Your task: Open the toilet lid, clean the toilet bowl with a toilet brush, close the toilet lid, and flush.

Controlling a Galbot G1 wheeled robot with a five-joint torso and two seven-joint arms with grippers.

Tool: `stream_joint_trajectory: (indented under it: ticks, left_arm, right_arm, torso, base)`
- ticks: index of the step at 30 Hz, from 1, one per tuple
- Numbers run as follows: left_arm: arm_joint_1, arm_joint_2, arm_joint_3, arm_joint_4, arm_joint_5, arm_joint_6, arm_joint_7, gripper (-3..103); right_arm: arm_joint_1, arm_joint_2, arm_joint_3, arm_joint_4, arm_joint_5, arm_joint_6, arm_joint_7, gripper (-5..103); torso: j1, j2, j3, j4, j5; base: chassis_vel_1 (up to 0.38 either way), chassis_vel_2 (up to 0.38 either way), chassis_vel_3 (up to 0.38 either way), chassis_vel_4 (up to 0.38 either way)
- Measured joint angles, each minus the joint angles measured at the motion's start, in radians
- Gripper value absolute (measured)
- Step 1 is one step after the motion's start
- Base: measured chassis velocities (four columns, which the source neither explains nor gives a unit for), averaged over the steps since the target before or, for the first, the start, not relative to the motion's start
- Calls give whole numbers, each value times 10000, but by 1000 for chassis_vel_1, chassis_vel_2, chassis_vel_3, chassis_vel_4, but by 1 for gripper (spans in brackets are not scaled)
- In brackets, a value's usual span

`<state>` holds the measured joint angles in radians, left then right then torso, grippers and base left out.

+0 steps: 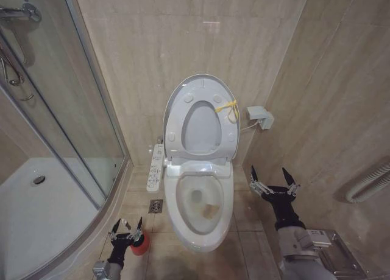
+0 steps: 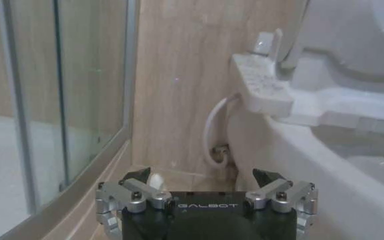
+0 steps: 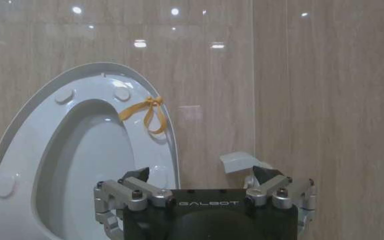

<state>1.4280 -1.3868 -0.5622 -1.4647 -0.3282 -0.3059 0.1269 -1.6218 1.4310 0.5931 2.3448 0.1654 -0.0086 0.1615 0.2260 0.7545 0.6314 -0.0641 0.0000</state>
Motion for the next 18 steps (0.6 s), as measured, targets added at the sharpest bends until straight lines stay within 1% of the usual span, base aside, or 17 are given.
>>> stream_joint_trajectory:
  ticks: [8, 11, 12, 14, 16, 18]
  left_arm:
    - [-286, 164, -98, 659, 11, 59, -146, 100]
    - [-549, 246, -95, 1242, -2, -101, 198, 100]
    - [-549, 246, -95, 1242, -2, -101, 198, 100]
    - [-771, 273, -83, 1717, -23, -271, 425, 100]
    - [-834, 278, -76, 1858, -35, -315, 484, 100]
    - [-1057, 329, -64, 2313, -89, -437, 732, 100]
  right_arm:
    - [0, 0, 0, 0, 0, 0, 0, 100]
    - [0, 0, 0, 0, 0, 0, 0, 100]
    - [0, 0, 0, 0, 0, 0, 0, 100]
    - [0, 0, 0, 0, 0, 0, 1, 100]
    - [0, 0, 0, 0, 0, 0, 0, 100]
    - [0, 0, 0, 0, 0, 0, 0, 100]
  torso:
    - [2, 0, 0, 1, 1]
    - [1, 0, 0, 0, 0]
    - [1, 0, 0, 0, 0]
    - [2, 0, 1, 0, 1]
    - [2, 0, 1, 0, 0]
    - [2, 0, 1, -1, 0]
  base:
    - [0, 0, 0, 0]
    - [0, 0, 0, 0]
    - [0, 0, 0, 0]
    - [0, 0, 0, 0]
    - [0, 0, 0, 0]
    - [0, 0, 0, 0]
